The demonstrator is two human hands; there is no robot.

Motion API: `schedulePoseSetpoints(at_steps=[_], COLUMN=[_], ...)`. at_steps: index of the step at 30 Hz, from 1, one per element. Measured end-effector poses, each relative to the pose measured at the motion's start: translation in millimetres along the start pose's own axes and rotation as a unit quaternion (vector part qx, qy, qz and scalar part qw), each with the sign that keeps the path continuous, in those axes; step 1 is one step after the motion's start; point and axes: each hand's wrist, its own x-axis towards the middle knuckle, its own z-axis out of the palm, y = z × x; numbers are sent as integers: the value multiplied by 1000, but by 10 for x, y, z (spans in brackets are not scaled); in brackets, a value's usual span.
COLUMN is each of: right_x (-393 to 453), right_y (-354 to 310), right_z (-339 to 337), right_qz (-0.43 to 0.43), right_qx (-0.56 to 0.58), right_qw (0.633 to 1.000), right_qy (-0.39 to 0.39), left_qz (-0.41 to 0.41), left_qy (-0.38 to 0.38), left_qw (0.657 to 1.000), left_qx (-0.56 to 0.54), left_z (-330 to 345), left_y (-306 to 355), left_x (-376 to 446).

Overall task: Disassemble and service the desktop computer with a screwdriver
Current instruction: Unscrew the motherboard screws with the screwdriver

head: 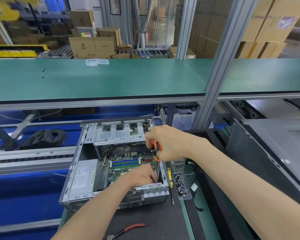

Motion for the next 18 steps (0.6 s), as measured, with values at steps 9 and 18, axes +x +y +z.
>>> schedulePoseSetpoints(at_steps=[9, 18], right_x=[66, 75], right_y=[-10, -23], right_z=[9, 41], right_qz=[-2, 60], right_qx=[-46, -133], right_qw=[999, 988], right_qy=[-15, 46], left_qz=[12, 16], left_qy=[4, -7], left_qw=[1000, 1000], left_qx=[9, 21], left_z=[-9, -8], left_y=[21, 32], left_x=[-20, -11])
